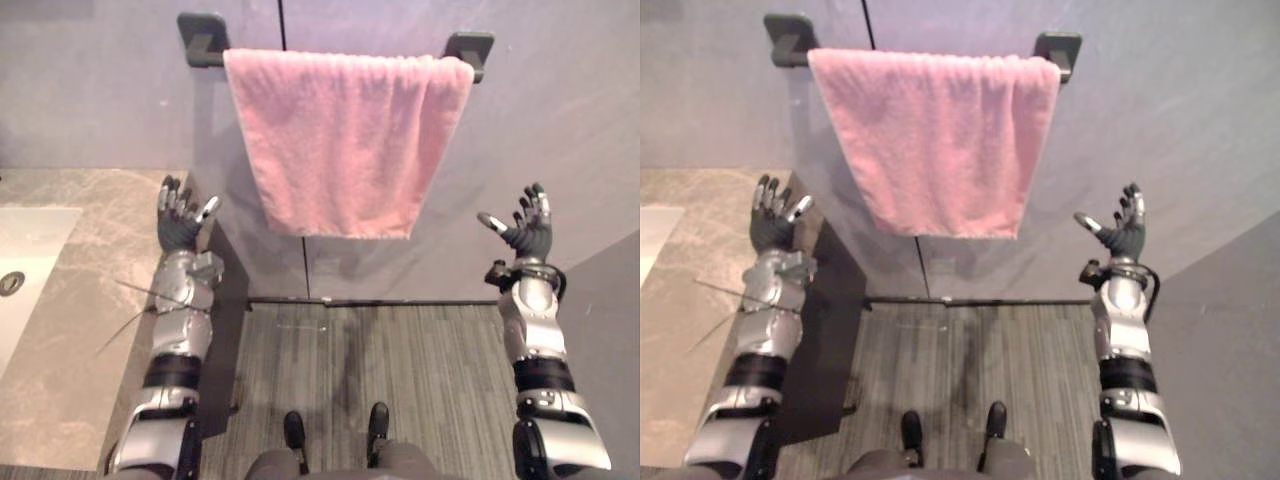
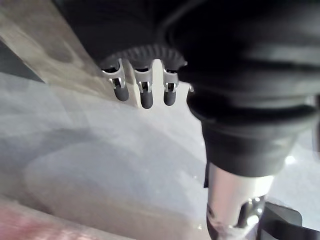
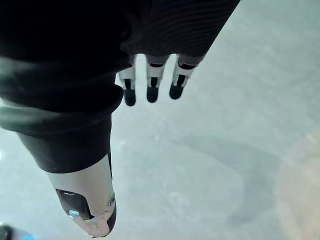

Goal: Organize washtable

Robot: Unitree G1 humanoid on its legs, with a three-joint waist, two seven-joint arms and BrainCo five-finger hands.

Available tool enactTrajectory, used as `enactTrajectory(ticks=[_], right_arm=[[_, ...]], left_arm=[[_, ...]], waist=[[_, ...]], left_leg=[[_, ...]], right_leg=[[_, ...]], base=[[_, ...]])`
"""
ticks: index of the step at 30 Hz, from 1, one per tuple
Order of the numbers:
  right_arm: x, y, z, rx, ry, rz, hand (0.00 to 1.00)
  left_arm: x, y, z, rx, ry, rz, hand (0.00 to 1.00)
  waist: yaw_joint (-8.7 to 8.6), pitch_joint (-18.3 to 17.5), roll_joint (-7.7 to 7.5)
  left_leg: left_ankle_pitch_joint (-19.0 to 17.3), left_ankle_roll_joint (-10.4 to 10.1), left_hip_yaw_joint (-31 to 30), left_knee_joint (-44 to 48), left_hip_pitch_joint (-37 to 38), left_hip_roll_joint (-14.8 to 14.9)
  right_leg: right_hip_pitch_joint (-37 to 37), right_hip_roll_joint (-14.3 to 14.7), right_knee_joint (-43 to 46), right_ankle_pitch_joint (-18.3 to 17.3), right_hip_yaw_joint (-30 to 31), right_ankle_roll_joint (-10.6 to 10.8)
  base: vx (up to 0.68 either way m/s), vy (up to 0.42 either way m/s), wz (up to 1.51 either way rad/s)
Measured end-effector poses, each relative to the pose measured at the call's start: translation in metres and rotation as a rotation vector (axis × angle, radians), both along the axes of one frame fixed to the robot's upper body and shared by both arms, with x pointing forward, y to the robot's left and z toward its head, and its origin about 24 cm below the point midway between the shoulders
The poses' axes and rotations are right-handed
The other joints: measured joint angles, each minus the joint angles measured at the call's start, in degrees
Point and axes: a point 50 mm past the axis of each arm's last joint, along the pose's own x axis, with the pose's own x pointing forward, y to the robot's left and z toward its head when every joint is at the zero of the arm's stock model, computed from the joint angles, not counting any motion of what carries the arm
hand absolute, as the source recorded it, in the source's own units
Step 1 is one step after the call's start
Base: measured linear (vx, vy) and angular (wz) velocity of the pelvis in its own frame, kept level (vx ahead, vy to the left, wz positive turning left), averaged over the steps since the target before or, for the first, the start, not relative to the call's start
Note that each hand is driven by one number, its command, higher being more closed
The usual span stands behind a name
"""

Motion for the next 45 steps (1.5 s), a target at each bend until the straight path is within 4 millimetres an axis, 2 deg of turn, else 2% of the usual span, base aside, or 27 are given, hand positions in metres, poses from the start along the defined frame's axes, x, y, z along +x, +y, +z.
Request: enactTrajectory(ticks=[2, 4, 5, 6, 7, 8, 11, 12, 14, 15, 17, 21, 25, 31, 36, 38, 39, 40, 41, 43, 45], right_arm=[[-0.012, -0.005, -0.011, 0.004, 0.028, -0.021, 0.0], [-0.026, -0.002, -0.022, 0.022, 0.038, -0.029, 0.0], [-0.036, 0.002, -0.035, 0.034, 0.072, -0.029, 0.0], [-0.041, 0.005, -0.041, 0.036, 0.091, -0.029, 0.0], [-0.051, 0.01, -0.056, 0.053, 0.14, -0.029, 0.0], [-0.056, 0.013, -0.064, 0.064, 0.164, -0.024, 0.0], [-0.089, 0.028, -0.104, 0.123, 0.309, -0.012, 0.0], [-0.094, 0.032, -0.11, 0.134, 0.332, -0.008, 0.0], [-0.119, 0.047, -0.133, 0.182, 0.429, 0.008, 0.0], [-0.125, 0.051, -0.138, 0.189, 0.454, 0.013, 0.0], [-0.15, 0.064, -0.164, 0.221, 0.583, 0.043, 0.0], [-0.191, 0.076, -0.198, 0.257, 0.787, 0.056, 0.0], [-0.219, 0.084, -0.218, 0.272, 0.931, 0.078, 0.0], [-0.221, 0.084, -0.224, 0.27, 0.971, 0.082, 0.0], [-0.212, 0.089, -0.227, 0.246, 0.993, 0.121, 0.0], [-0.206, 0.092, -0.225, 0.228, 0.988, 0.133, 0.0], [-0.204, 0.092, -0.225, 0.227, 0.986, 0.132, 0.0], [-0.197, 0.091, -0.223, 0.221, 0.973, 0.132, 0.0], [-0.193, 0.092, -0.22, 0.219, 0.955, 0.133, 0.0], [-0.192, 0.095, -0.219, 0.229, 0.943, 0.132, 0.0], [-0.184, 0.1, -0.215, 0.236, 0.914, 0.141, 0.0]], left_arm=[[-0.01, -0.005, -0.011, -0.001, 0.02, -0.007, 0.0], [-0.026, -0.012, -0.031, -0.006, 0.069, -0.025, 0.0], [-0.038, -0.018, -0.05, -0.011, 0.134, -0.044, 0.0], [-0.043, -0.021, -0.058, -0.014, 0.161, -0.054, 0.0], [-0.054, -0.028, -0.074, -0.003, 0.226, -0.083, 0.0], [-0.059, -0.031, -0.081, 0.002, 0.256, -0.1, 0.0], [-0.088, -0.047, -0.121, 0.045, 0.437, -0.172, 0.0], [-0.093, -0.049, -0.128, 0.048, 0.467, -0.18, 0.0], [-0.115, -0.059, -0.154, 0.049, 0.593, -0.207, 0.0], [-0.12, -0.061, -0.16, 0.045, 0.62, -0.212, 0.0], [-0.144, -0.07, -0.182, 0.014, 0.738, -0.229, 0.0], [-0.172, -0.08, -0.205, 0.012, 0.879, -0.25, 0.0], [-0.194, -0.081, -0.224, 0.031, 1.017, -0.252, 0.0], [-0.197, -0.082, -0.23, 0.084, 1.074, -0.274, 0.0], [-0.194, -0.076, -0.232, 0.083, 1.089, -0.238, 0.0], [-0.185, -0.074, -0.229, 0.096, 1.073, -0.232, 0.0], [-0.183, -0.073, -0.228, 0.095, 1.07, -0.228, 0.0], [-0.18, -0.071, -0.227, 0.096, 1.066, -0.213, 0.0], [-0.178, -0.069, -0.226, 0.094, 1.061, -0.2, 0.0], [-0.171, -0.069, -0.223, 0.1, 1.039, -0.198, 0.0], [-0.163, -0.07, -0.219, 0.104, 1.01, -0.199, 0.0]], waist=[[0.09, -0.34, -0.38], [0.04, -0.66, -0.72], [-0.14, -0.88, -0.91], [-0.29, -0.97, -1.0], [-0.64, -1.08, -1.06], [-0.81, -1.09, -1.04], [-1.21, -1.23, -0.79], [-1.19, -1.24, -0.77], [-1.17, -1.62, -0.28], [-1.16, -1.73, -0.14], [-1.04, -2.69, 0.7], [-0.73, -4.05, 1.75], [-0.36, -4.19, 1.58], [0.08, -4.51, 1.24], [0.9, -3.88, 0.97], [2.01, -2.66, -0.19], [2.16, -2.45, -0.17], [2.23, -2.2, 0.33], [2.2, -1.46, 0.89], [2.21, -1.71, 0.42], [3.3, -1.97, -1.39]], left_leg=[[-0.01, -0.01, -0.05, 0.0, 0.16, 0.07], [-0.03, -0.01, -0.09, 0.01, 0.29, 0.07], [-0.04, -0.01, -0.12, 0.01, 0.36, 0.05], [-0.04, -0.01, -0.15, 0.01, 0.37, 0.0], [-0.03, 0.0, -0.31, 0.02, 0.47, -0.06], [-0.03, 0.0, -0.34, 0.02, 0.58, -0.11], [-0.08, -0.03, -0.26, 0.0, 1.77, -0.23], [-0.1, -0.03, -0.23, -0.01, 1.99, -0.23], [-0.69, -0.46, 0.12, -0.08, 2.61, -0.11], [-0.75, -0.48, 0.15, -0.1, 2.8, -0.08], [-1.55, -0.28, 0.78, -0.4, 3.37, 0.07], [-1.88, -0.49, 3.22, -0.41, 4.03, 0.55], [-2.16, -0.77, 3.86, -0.42, 4.78, 0.77], [-2.61, -0.89, 4.66, -0.42, 5.4, 0.74], [-3.19, -1.28, 6.82, 0.44, 4.81, 0.96], [-6.33, -0.81, 6.91, 8.29, -0.13, 2.0], [-7.68, -0.71, 6.53, 11.33, -1.99, 2.87], [-9.29, -0.36, 5.59, 15.96, -5.17, 5.0], [-9.75, -0.36, 4.13, 18.6, -7.25, 6.09], [-9.72, -0.47, 1.14, 22.07, -10.73, 7.32], [-9.39, -0.88, -0.37, 25.52, -13.91, 8.11]], right_leg=[[0.22, -0.03, -0.1, 0.0, -0.05, 0.0], [0.38, -0.11, -0.12, -0.02, -0.07, 0.02], [0.45, -0.18, -0.12, -0.03, -0.09, 0.04], [0.47, -0.09, -0.12, -0.07, -0.22, 0.09], [0.7, -0.03, -0.12, -0.13, -0.4, 0.18], [0.84, -0.03, -0.11, -0.16, -0.46, 0.22], [2.06, -0.26, 0.11, -0.48, -0.71, 0.58], [2.29, -0.29, 0.17, -0.55, -0.73, 0.65], [2.45, -0.42, 1.56, -1.72, -0.95, 0.78], [2.45, -0.5, 2.01, -2.04, -1.0, 0.92], [2.52, -0.93, 3.54, -3.41, -1.03, 0.82], [2.25, -1.0, 5.19, -4.64, -1.04, 1.13], [2.14, -1.0, 6.26, -5.33, -0.39, 1.11], [2.39, -1.03, 6.19, -5.51, 0.31, 1.25], [-0.06, -1.07, 8.87, -6.14, 2.08, 1.18], [-3.82, -1.69, 14.39, -8.21, 3.73, 0.96], [-4.89, -1.5, 15.82, -8.41, 4.35, 1.11], [-6.81, -0.71, 19.14, -9.27, 6.55, 1.38], [-8.47, -1.35, 26.85, -12.93, 7.96, -1.24], [-7.78, -3.25, 34.53, -15.43, 10.43, 0.25], [-4.85, -4.9, 35.61, -16.98, 13.89, 2.23]], base=[[0.0, 0.0, 0.0], [0.0, 0.0, 0.0], [0.0, 0.0, 0.0], [0.01, -0.002, 0.04], [0.01, -0.003, 0.05], [0.0, -0.001, 0.08], [-0.01, 0.012, 0.05], [0.0, 0.0, 0.0], [-0.03, 0.01, 0.04], [-0.03, 0.018, 0.0], [-0.05, 0.012, -0.07], [0.0, -0.002, -0.01], [0.01, -0.006, -0.08], [0.04, 0.007, -0.07], [0.04, 0.011, -0.17], [0.01, -0.03, -0.02], [0.0, -0.037, 0.16], [0.05, -0.028, 0.38], [0.07, -0.033, 0.54], [0.08, -0.146, 0.87], [0.02, -0.257, 0.76]])
